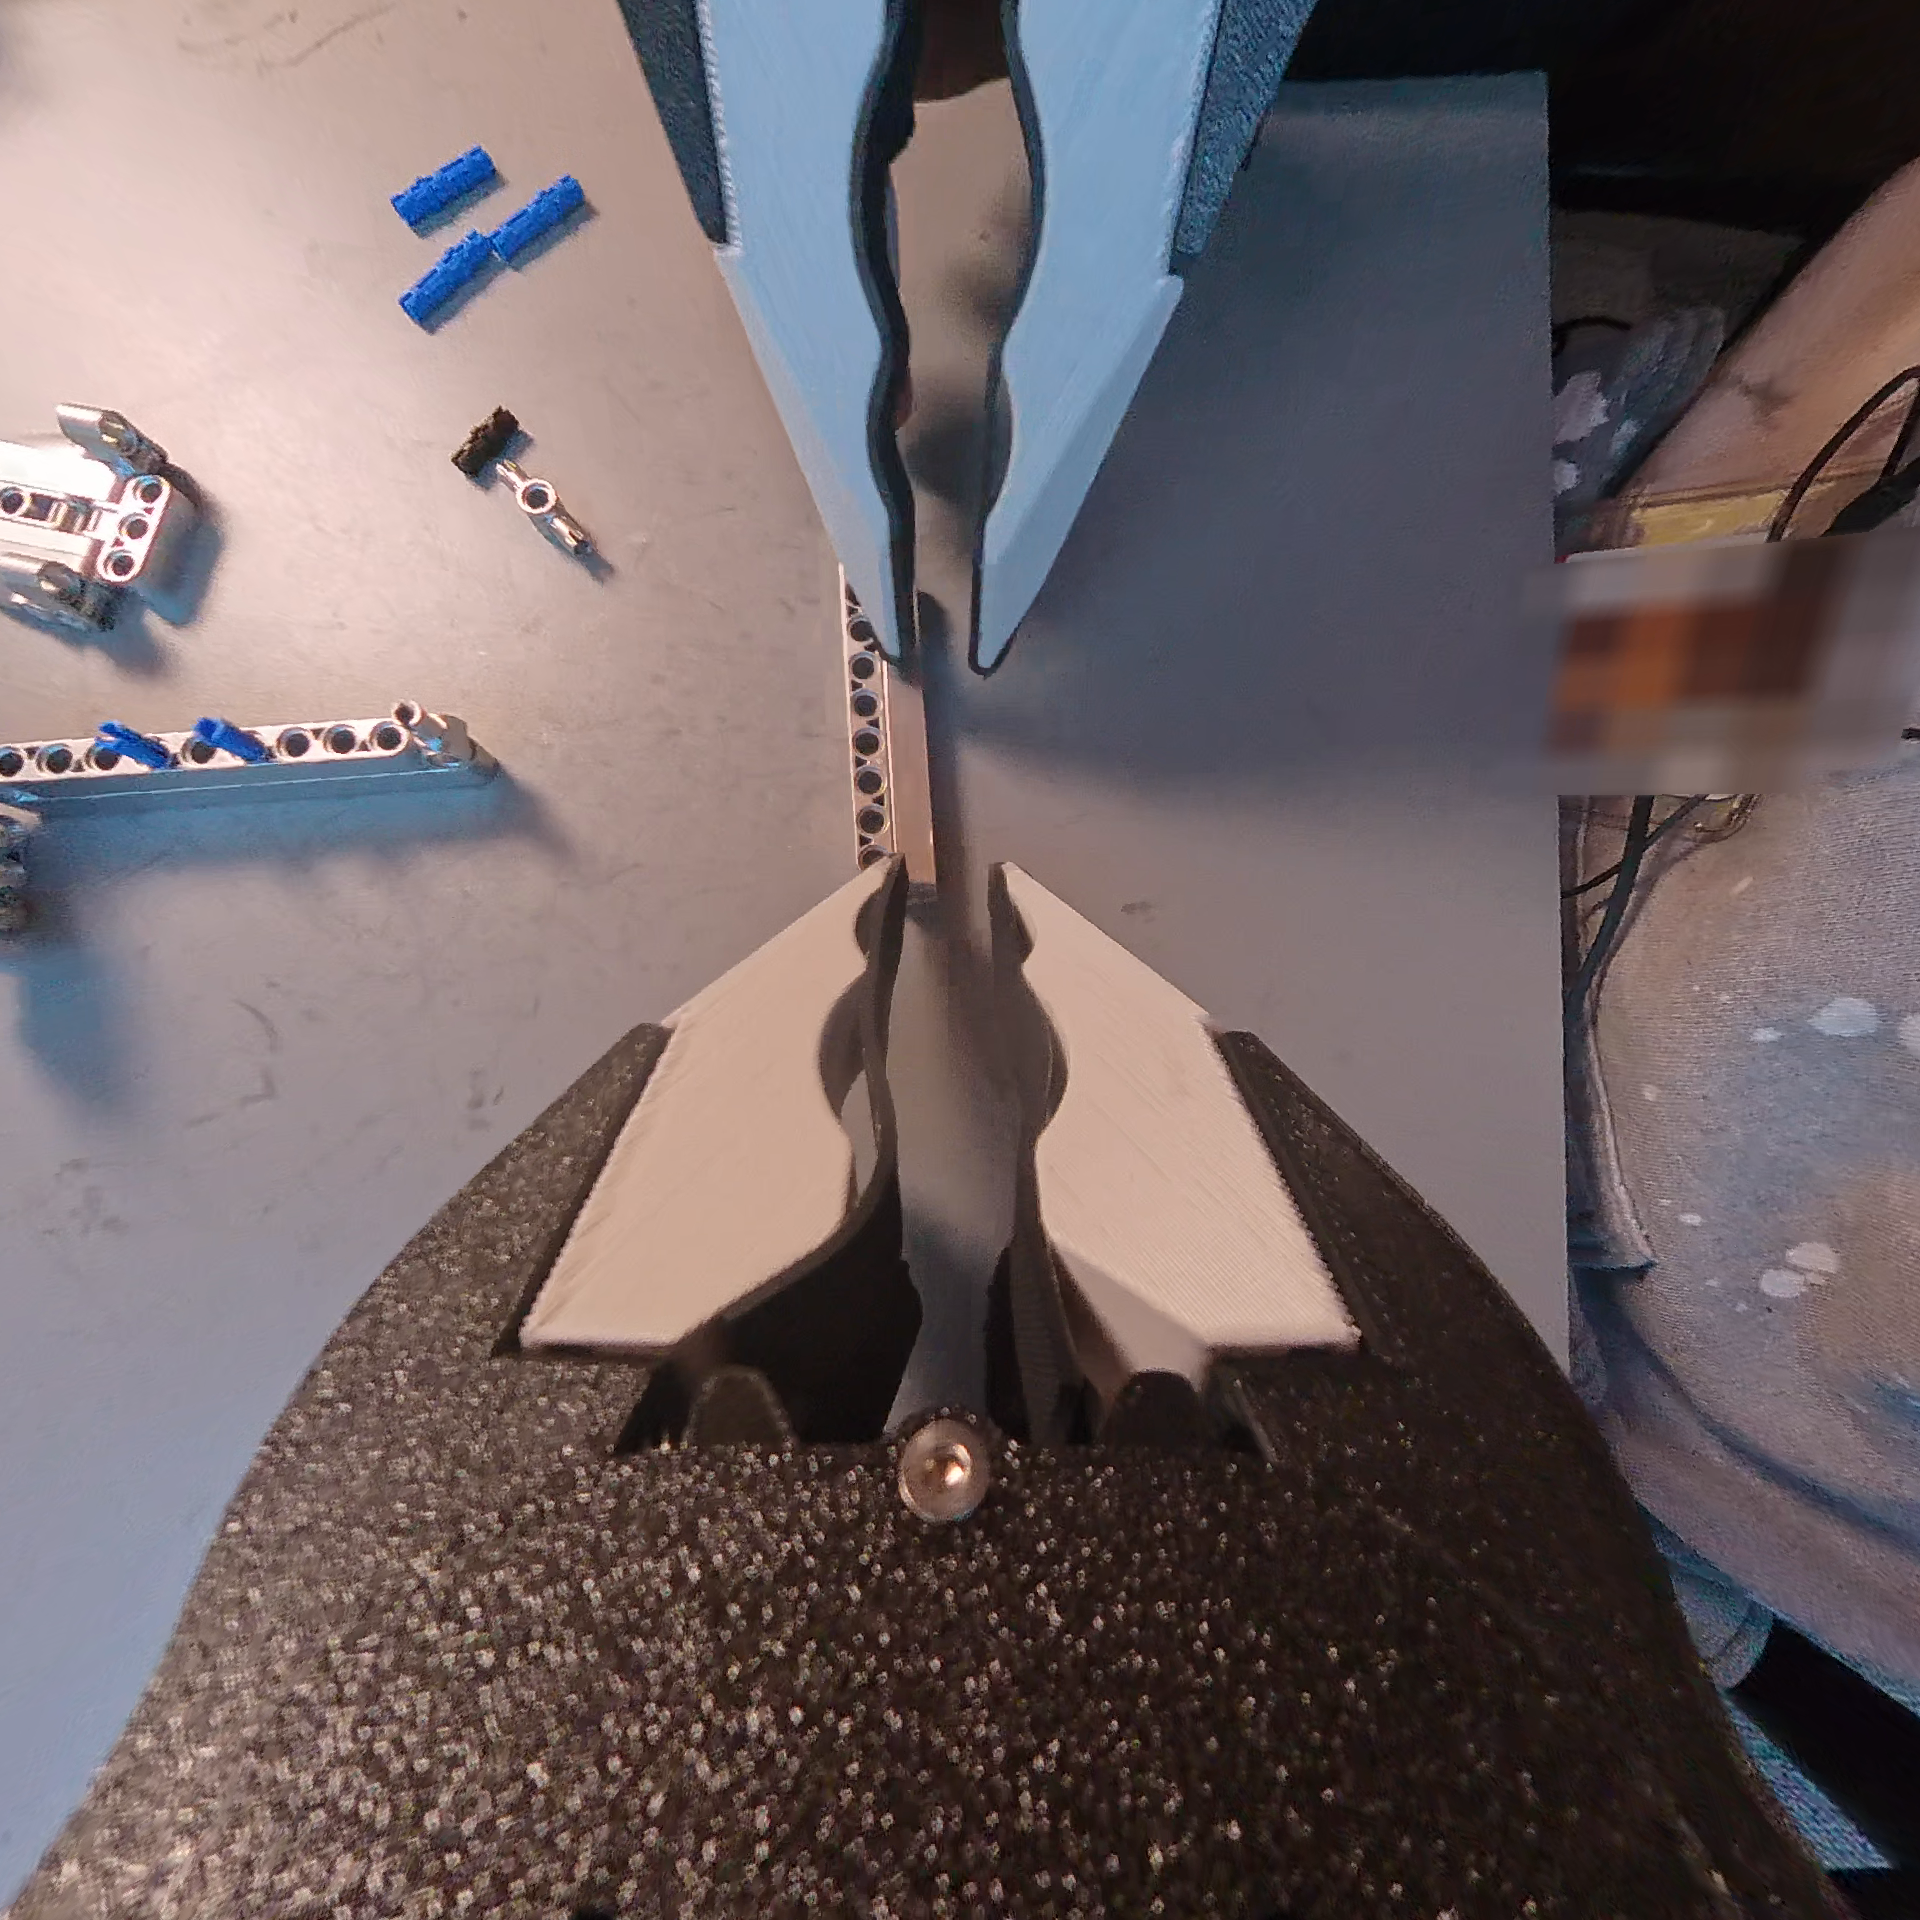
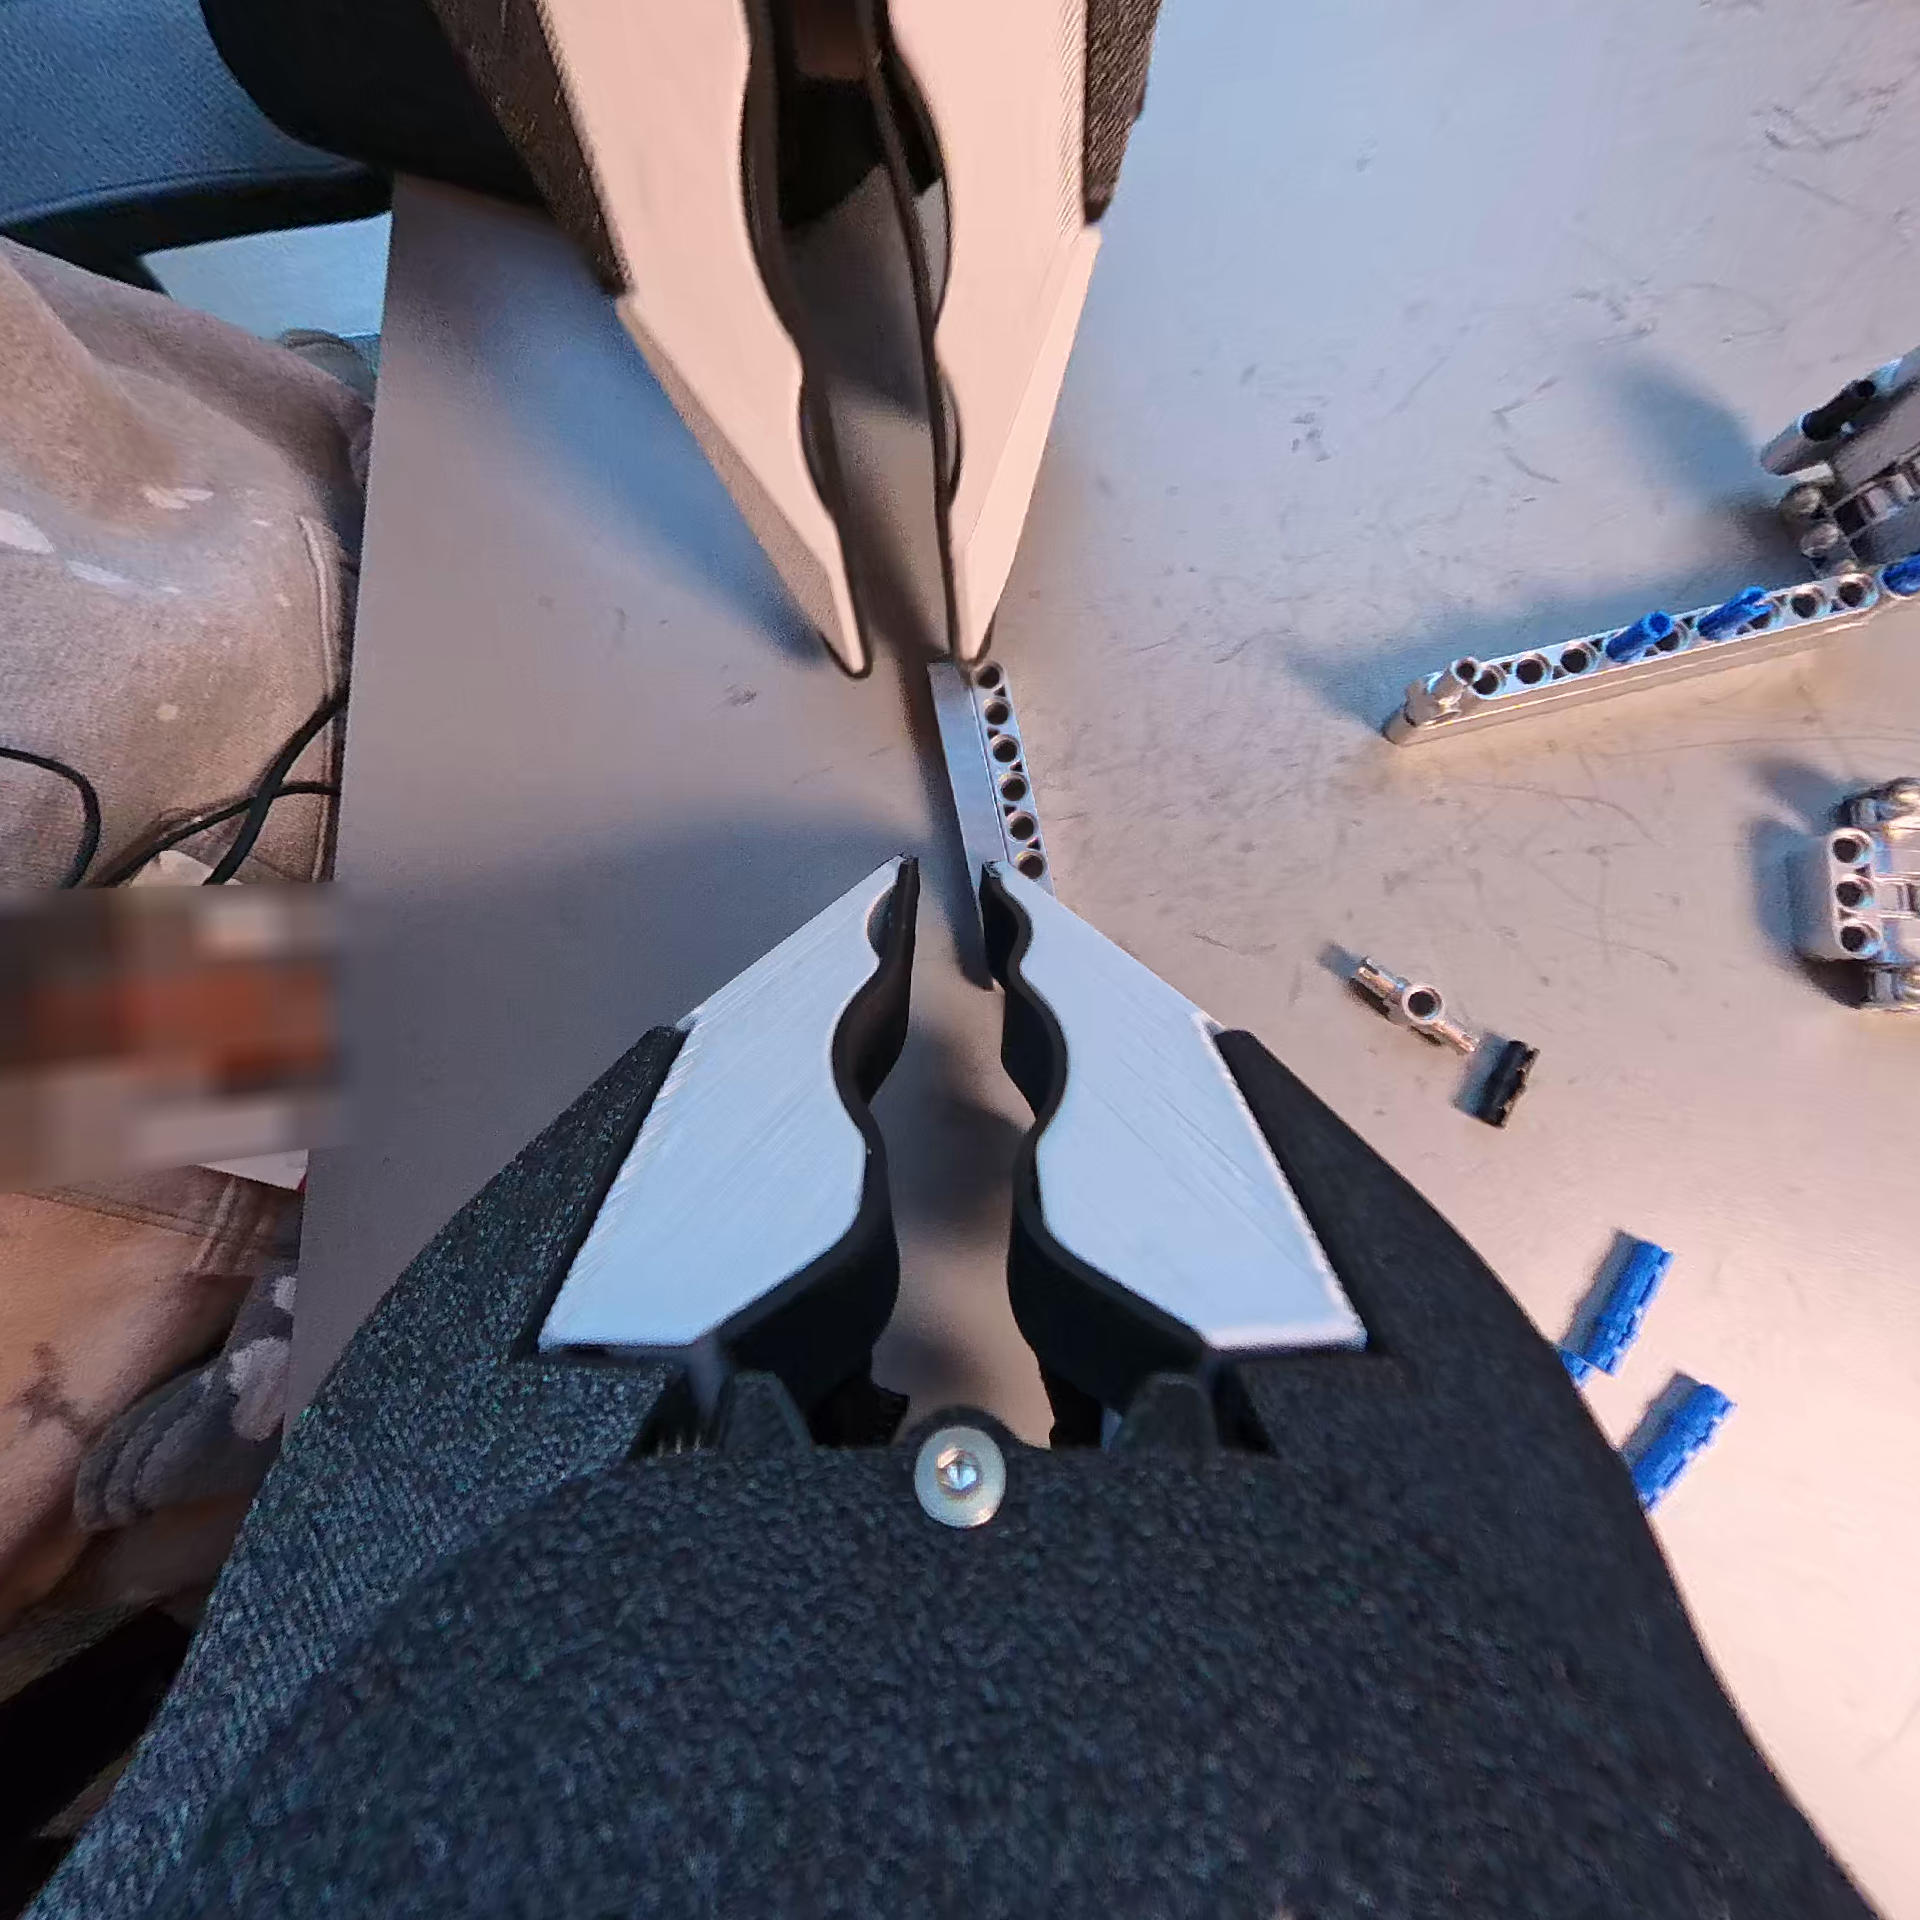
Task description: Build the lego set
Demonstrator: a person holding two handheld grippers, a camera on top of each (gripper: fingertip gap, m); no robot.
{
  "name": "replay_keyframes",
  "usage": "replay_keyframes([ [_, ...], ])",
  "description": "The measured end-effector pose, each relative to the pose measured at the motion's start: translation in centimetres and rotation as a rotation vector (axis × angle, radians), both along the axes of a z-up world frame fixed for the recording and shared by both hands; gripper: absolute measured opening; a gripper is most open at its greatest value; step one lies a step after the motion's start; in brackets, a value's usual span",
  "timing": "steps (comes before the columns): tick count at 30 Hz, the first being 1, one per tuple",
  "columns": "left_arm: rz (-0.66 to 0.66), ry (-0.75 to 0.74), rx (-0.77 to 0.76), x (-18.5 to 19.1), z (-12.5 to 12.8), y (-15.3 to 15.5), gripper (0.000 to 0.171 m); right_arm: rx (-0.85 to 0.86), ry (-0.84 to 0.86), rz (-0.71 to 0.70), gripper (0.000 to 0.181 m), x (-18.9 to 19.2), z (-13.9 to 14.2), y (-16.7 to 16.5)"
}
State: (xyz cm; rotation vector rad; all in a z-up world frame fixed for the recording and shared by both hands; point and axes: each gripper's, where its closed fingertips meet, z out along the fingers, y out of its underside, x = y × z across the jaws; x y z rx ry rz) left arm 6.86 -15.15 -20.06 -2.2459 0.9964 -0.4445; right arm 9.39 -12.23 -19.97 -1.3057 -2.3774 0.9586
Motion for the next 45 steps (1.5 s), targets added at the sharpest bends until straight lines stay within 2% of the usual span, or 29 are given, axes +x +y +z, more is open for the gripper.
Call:
replay_keyframes([
  [8,0.009,0.007,-0.024,0.2,-0.8,0.4,0.011,-0.05,-0.03,-0.032,0.011,-0.4,0.0,0.0],
  [12,0.037,-0.118,-0.151,0.1,-0.6,0.2,0.008,-0.064,-0.029,-0.028,0.014,-0.3,0.1,0.0],
  [18,0.104,-0.334,-0.367,0.0,0.2,0.0,0.005,0.271,0.157,0.185,0.018,0.3,-0.5,0.0],
  [20,0.102,-0.391,-0.434,0.4,0.5,-0.2,0.005,0.269,0.205,0.208,0.017,0.3,-0.3,-0.4],
  [24,0.116,-0.45,-0.545,0.6,0.4,-0.3,0.005,0.255,0.195,0.209,0.009,0.4,-0.6,-0.4],
  [27,0.107,-0.414,-0.507,0.3,0.4,-0.2,0.006,0.194,0.127,0.195,0.009,0.7,-0.7,-0.3],
  [30,0.058,-0.322,-0.374,0.2,0.9,-0.2,0.016,0.081,0.022,0.185,0.009,1.4,-0.8,-0.2],
  [32,0.022,-0.266,-0.275,0.8,1.3,-0.4,0.017,-0.012,-0.068,0.184,0.009,1.9,-0.6,-0.3],
  [36,0.024,-0.116,-0.118,1.4,0.6,-0.1,0.017,-0.06,-0.165,0.155,0.009,1.7,-0.7,0.1],
  [39,0.056,-0.056,-0.102,1.3,-0.5,0.1,0.015,-0.031,-0.152,0.15,0.011,1.4,-0.7,0.3],
  [41,0.099,-0.081,-0.111,1.0,-0.6,0.5,0.006,0.03,-0.103,0.171,0.014,1.5,-0.5,0.8],
  [45,0.122,-0.102,-0.112,0.6,-0.2,0.6,0.007,0.113,0.047,0.186,0.016,1.8,1.0,1.2],
])
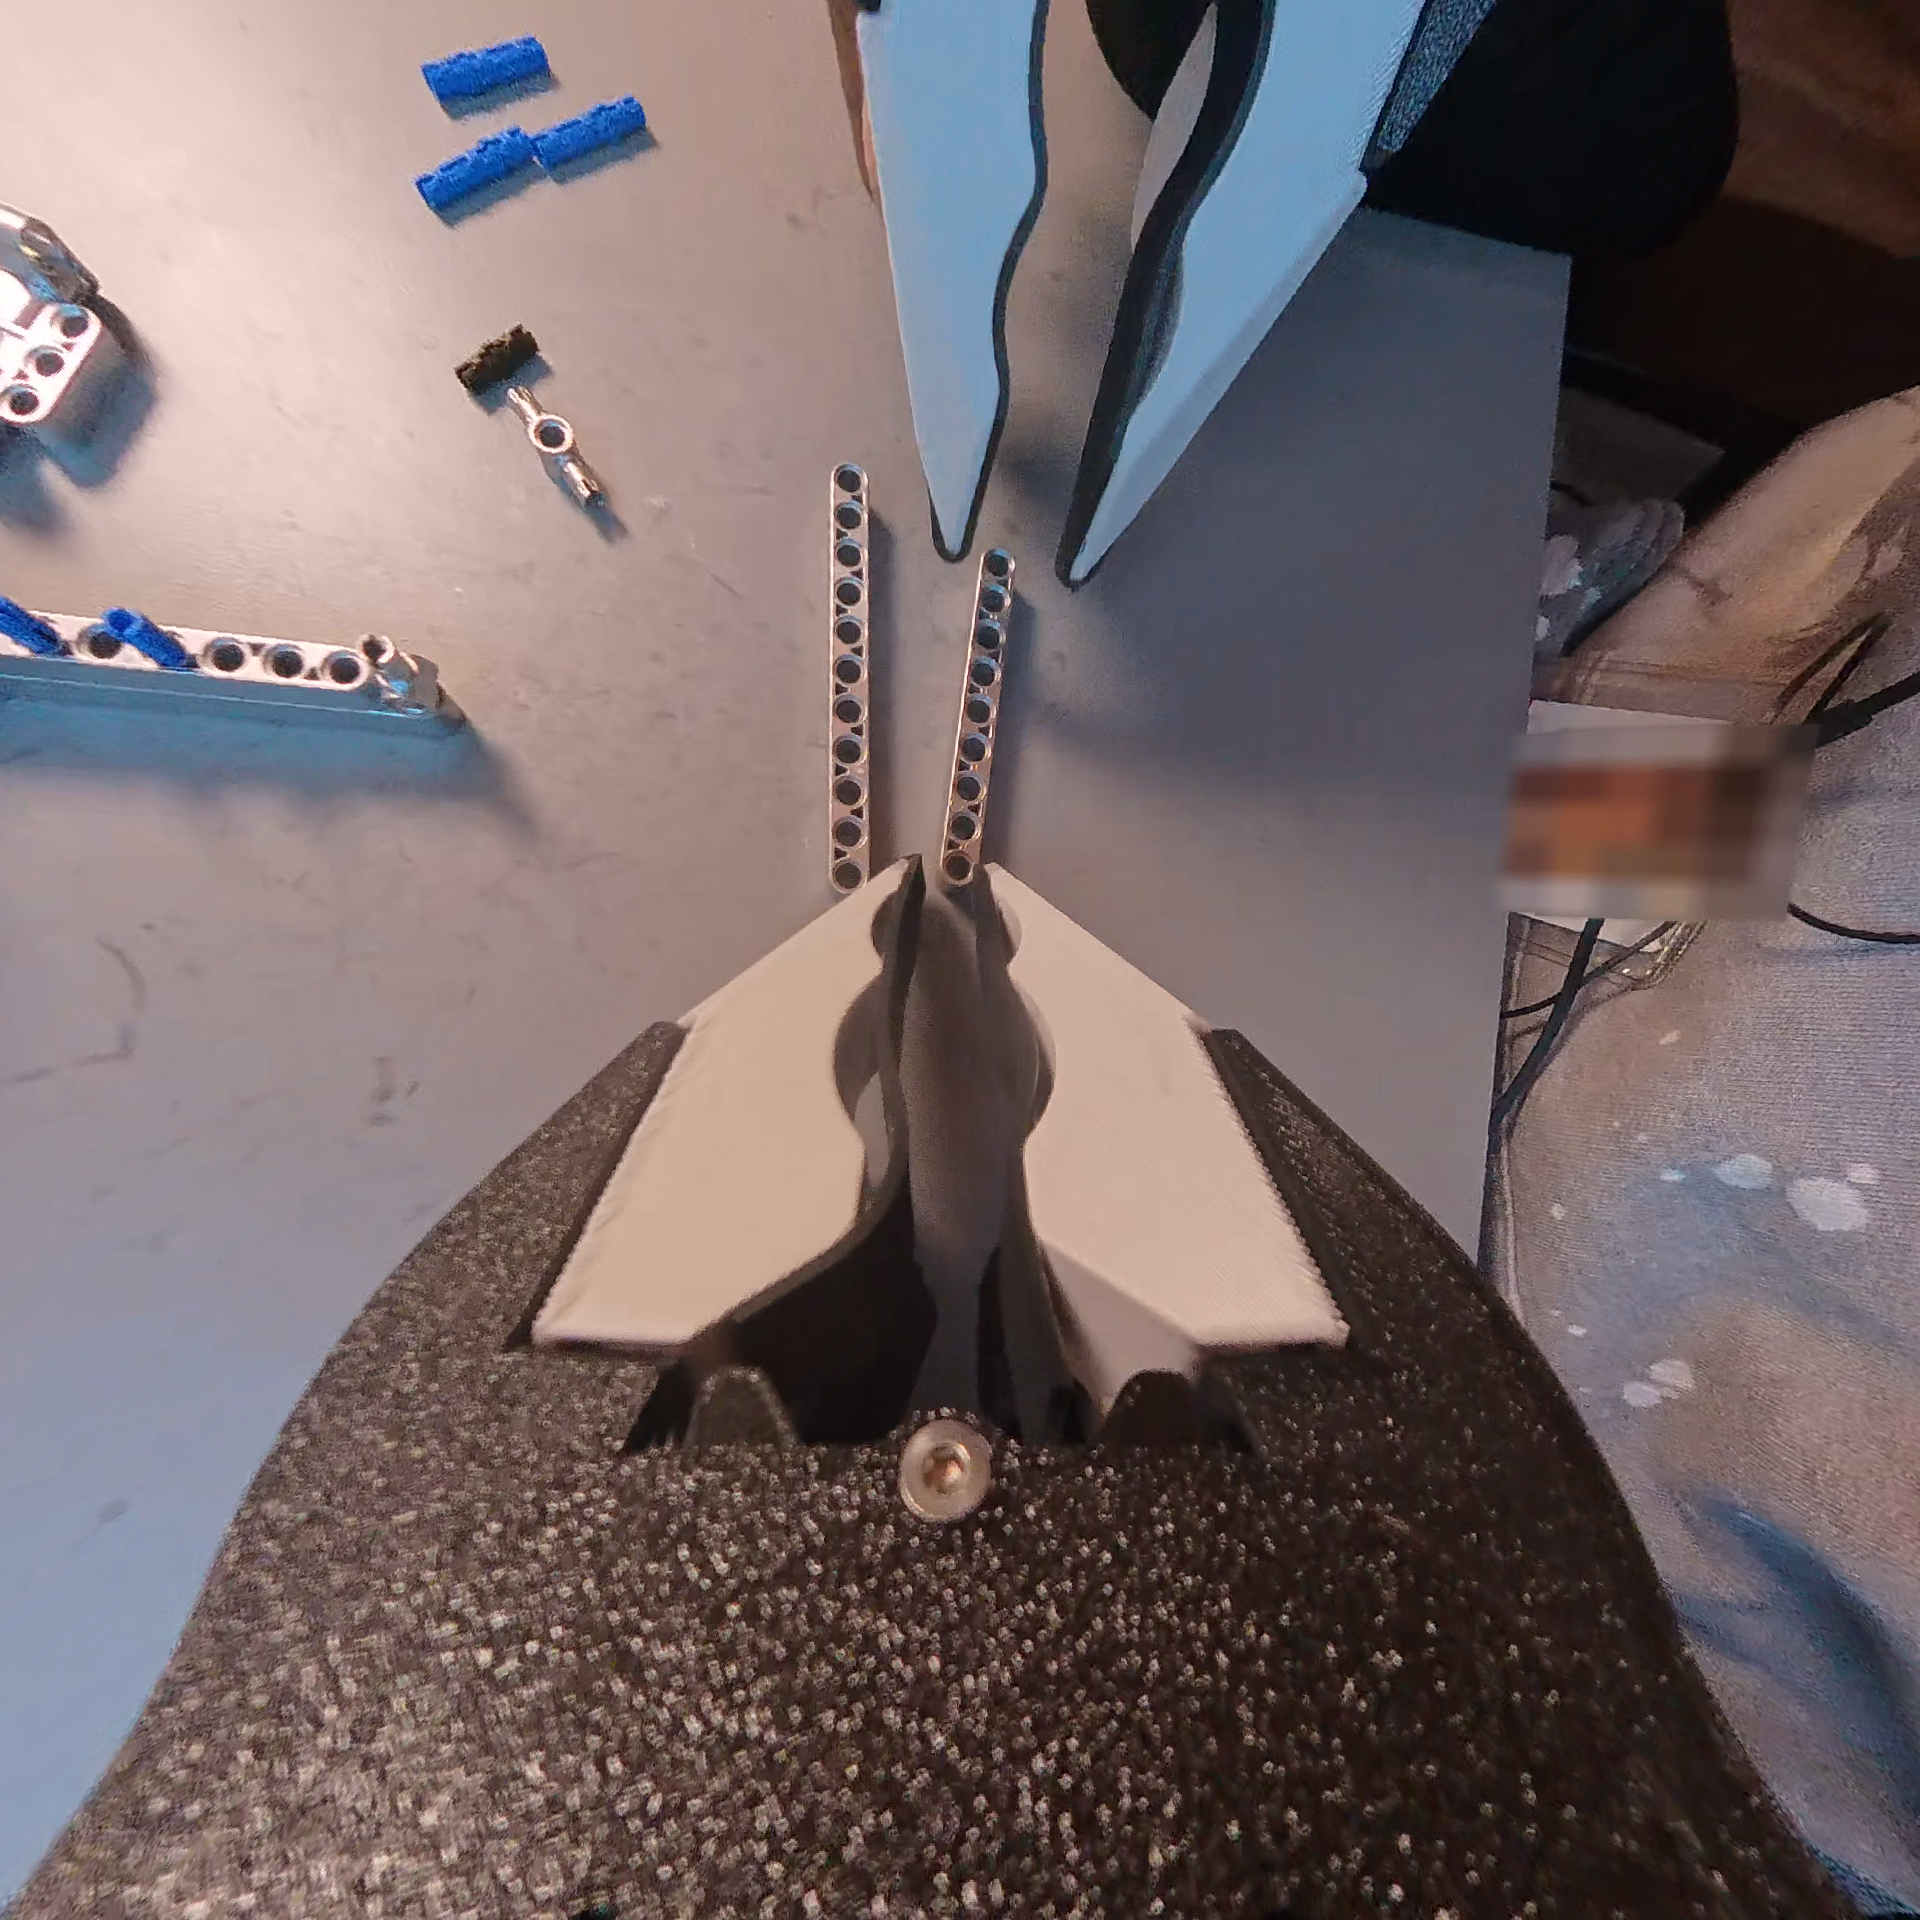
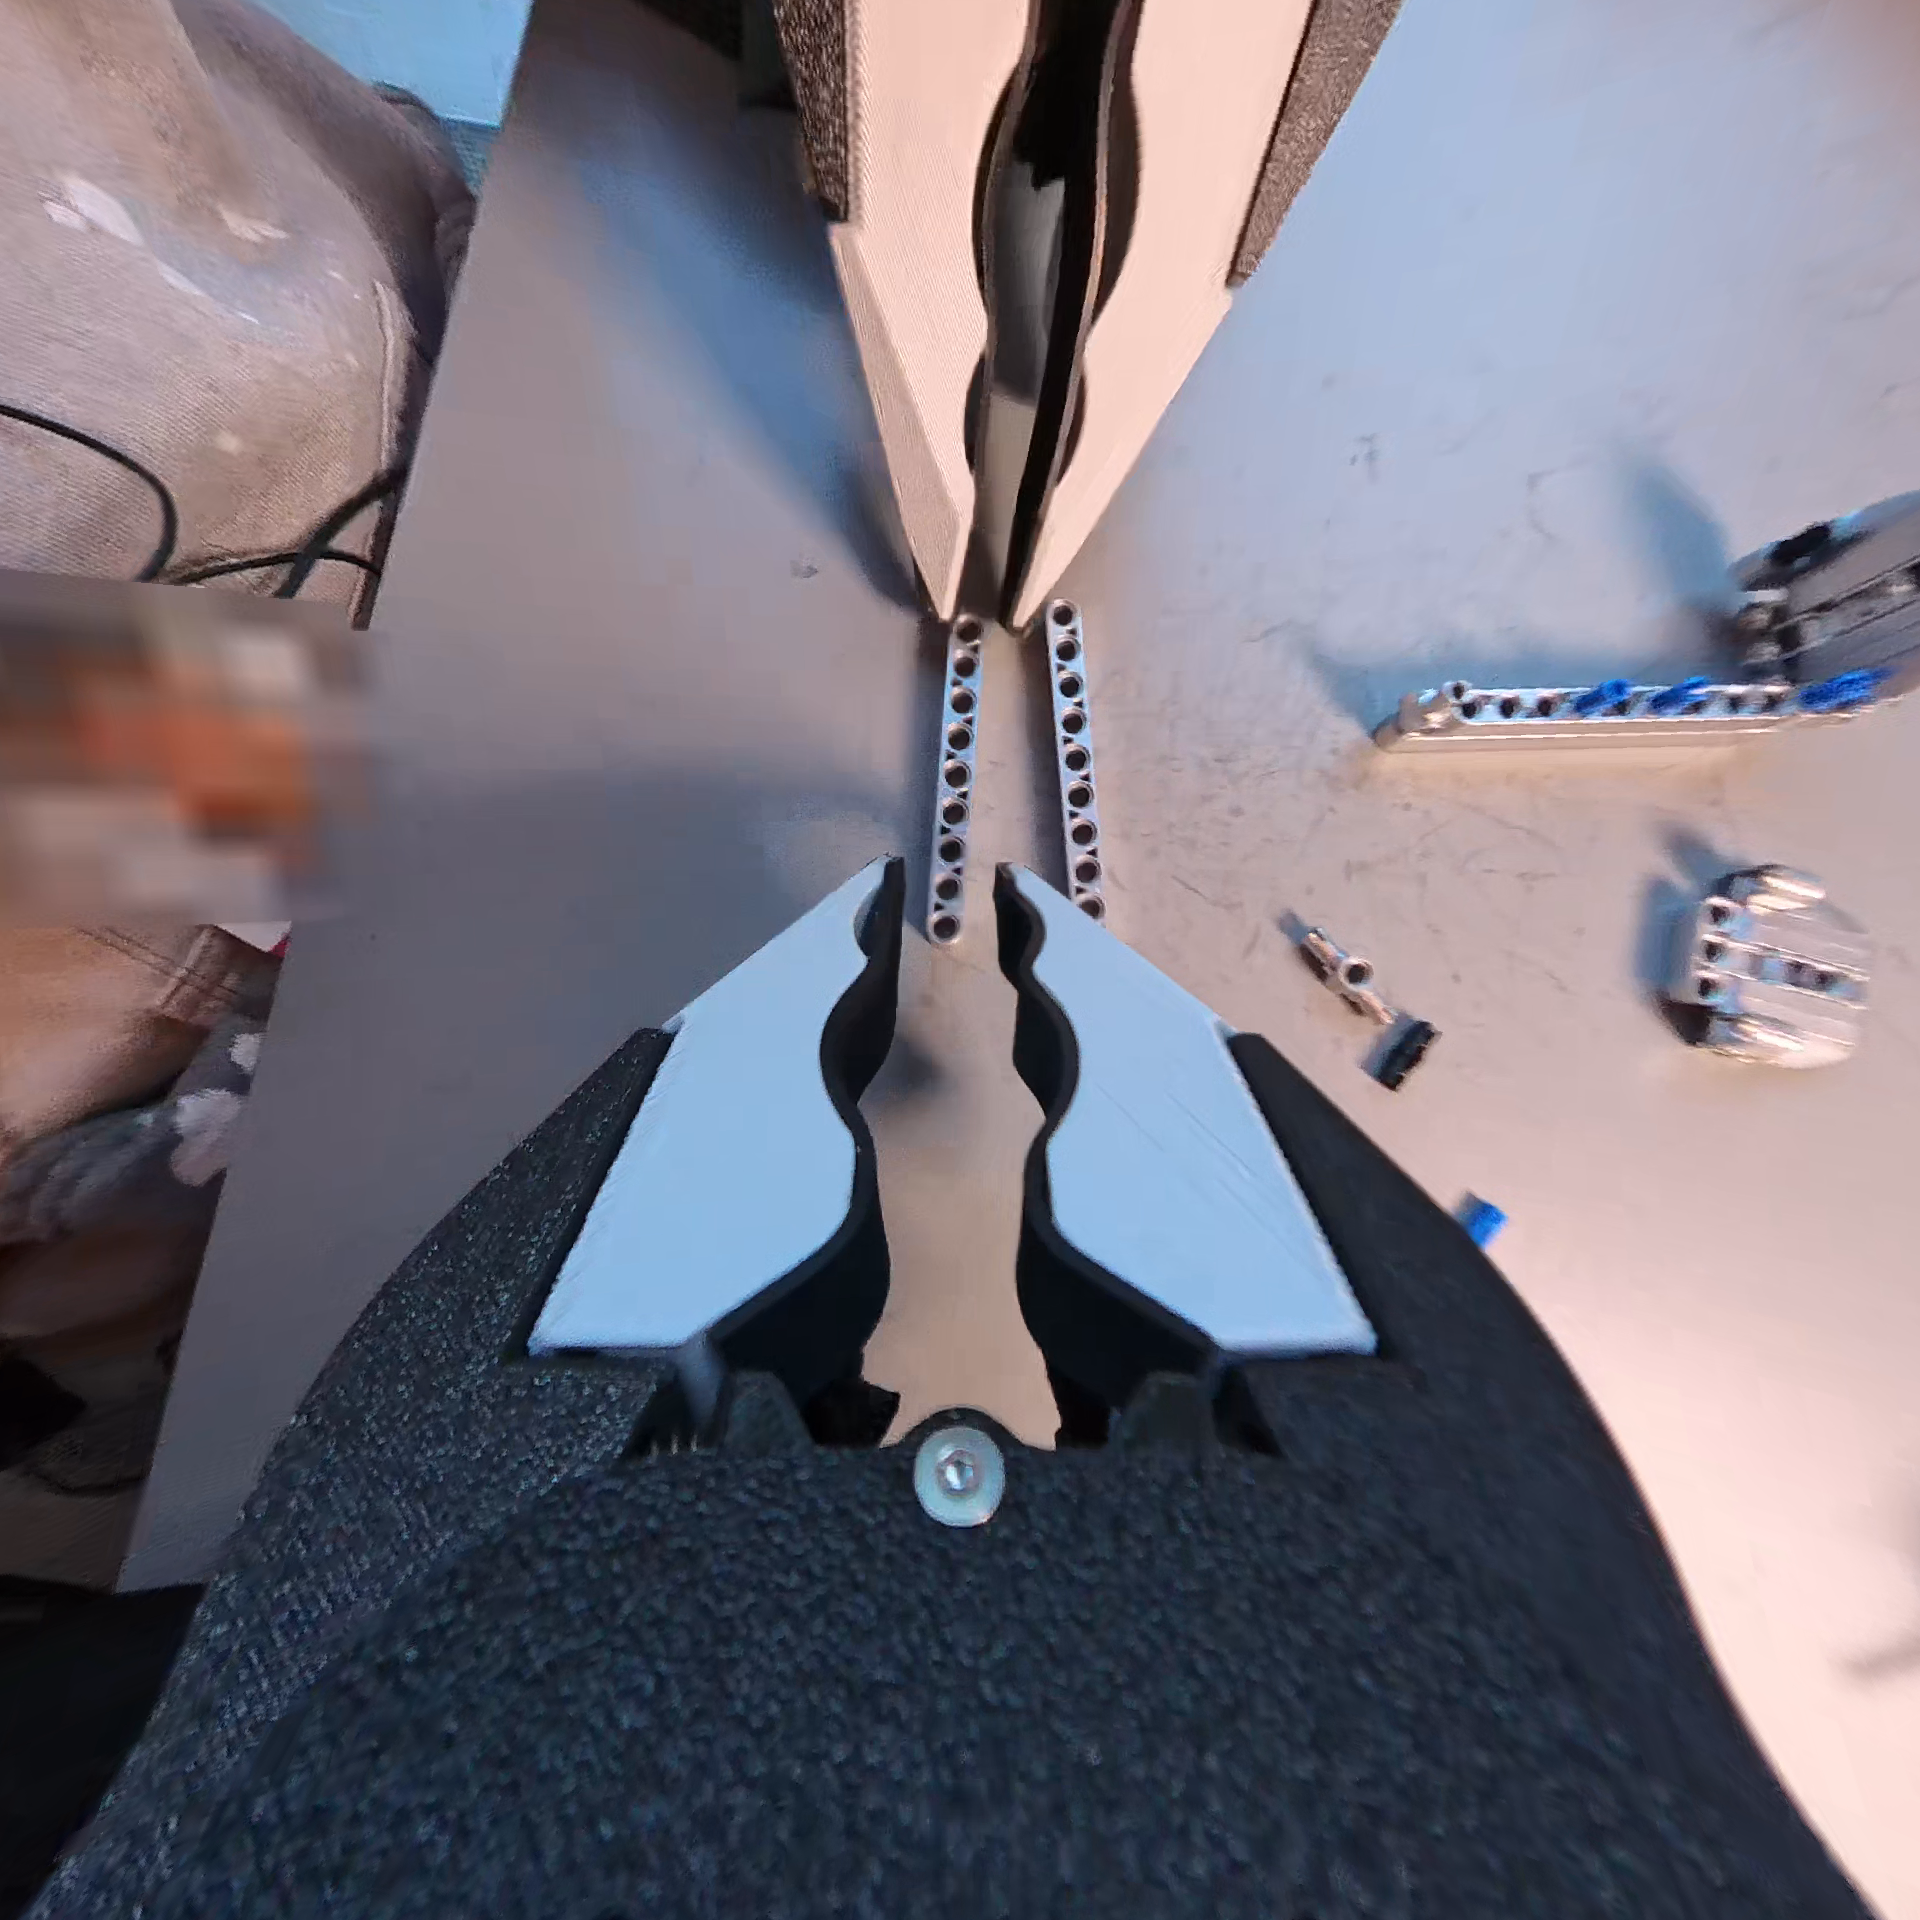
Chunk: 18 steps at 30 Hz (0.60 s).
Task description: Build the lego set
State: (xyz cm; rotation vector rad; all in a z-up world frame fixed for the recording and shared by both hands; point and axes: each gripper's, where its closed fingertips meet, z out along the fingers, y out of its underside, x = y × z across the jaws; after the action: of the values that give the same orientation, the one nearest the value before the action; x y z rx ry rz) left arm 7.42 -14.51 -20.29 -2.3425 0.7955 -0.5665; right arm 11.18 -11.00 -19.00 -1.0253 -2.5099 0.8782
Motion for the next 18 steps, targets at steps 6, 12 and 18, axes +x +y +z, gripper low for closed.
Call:
replay_keyframes([
  [6,0.045,0.062,0.109,-1.9,1.0,0.4,0.041,0.053,0.08,-0.097,0.041,0.3,-0.2,1.8],
  [12,-0.003,0.137,0.128,-1.1,-0.1,0.3,0.053,0.029,0.016,-0.09,0.054,-0.6,-1.6,1.6],
  [18,-0.051,0.163,0.143,-0.3,-0.5,1.1,0.039,0.02,-0.01,-0.067,0.022,-0.9,-1.8,1.6],
])
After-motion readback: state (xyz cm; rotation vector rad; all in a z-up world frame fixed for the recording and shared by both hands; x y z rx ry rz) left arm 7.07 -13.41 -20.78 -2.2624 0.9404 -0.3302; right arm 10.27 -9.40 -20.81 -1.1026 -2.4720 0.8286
